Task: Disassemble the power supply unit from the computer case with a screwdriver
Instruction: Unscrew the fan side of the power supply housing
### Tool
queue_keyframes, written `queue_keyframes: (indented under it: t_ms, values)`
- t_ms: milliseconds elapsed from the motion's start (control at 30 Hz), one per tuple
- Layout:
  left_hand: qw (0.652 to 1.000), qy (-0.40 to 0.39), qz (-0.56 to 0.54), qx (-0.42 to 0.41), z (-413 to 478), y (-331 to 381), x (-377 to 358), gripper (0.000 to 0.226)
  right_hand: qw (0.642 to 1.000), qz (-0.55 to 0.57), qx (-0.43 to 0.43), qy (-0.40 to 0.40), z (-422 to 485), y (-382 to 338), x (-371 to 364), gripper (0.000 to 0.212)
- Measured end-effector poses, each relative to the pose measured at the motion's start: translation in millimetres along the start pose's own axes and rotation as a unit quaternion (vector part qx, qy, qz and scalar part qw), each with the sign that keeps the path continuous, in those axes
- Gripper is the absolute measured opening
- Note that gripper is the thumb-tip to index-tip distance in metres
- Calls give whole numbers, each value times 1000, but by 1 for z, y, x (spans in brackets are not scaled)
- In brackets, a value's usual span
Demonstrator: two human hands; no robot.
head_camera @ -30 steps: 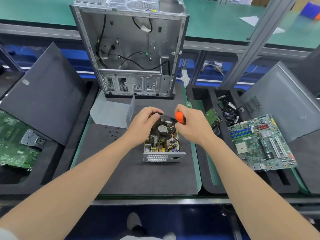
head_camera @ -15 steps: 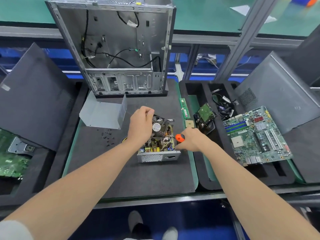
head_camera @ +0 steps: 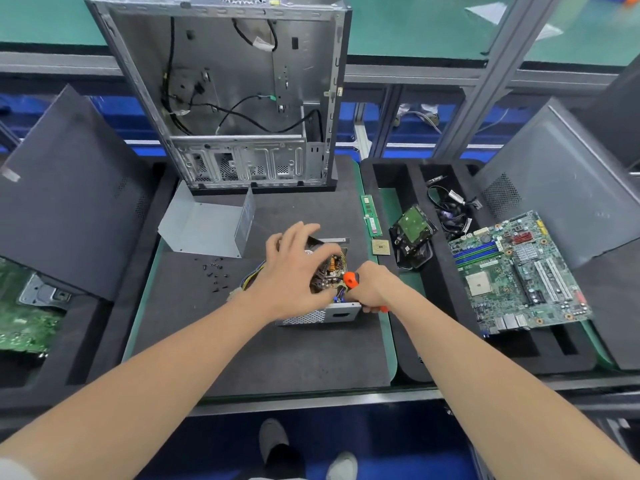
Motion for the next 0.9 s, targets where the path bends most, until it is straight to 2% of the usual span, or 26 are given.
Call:
queue_keyframes:
  t_ms: [133,267,900]
  values:
    - [998,-15,49,-34,-6,2,-9,47,1000,-21,10,5,-2,-1,0,22]
    - [992,10,108,-61,-12,9,-17,47,999,-37,31,24,-4,-4,0,21]
    - [991,34,106,-70,-17,10,-22,49,999,6,24,26,-4,-2,-3,20]
Point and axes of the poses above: each hand's wrist, its own z-axis towards the middle knuckle, its own x-axis out of the back of the hand, y = z × x, the point moved 4 cm from there along z, towards the middle knuckle, and after that the axes turned 6 degrees about x, right-handed, at the moved point
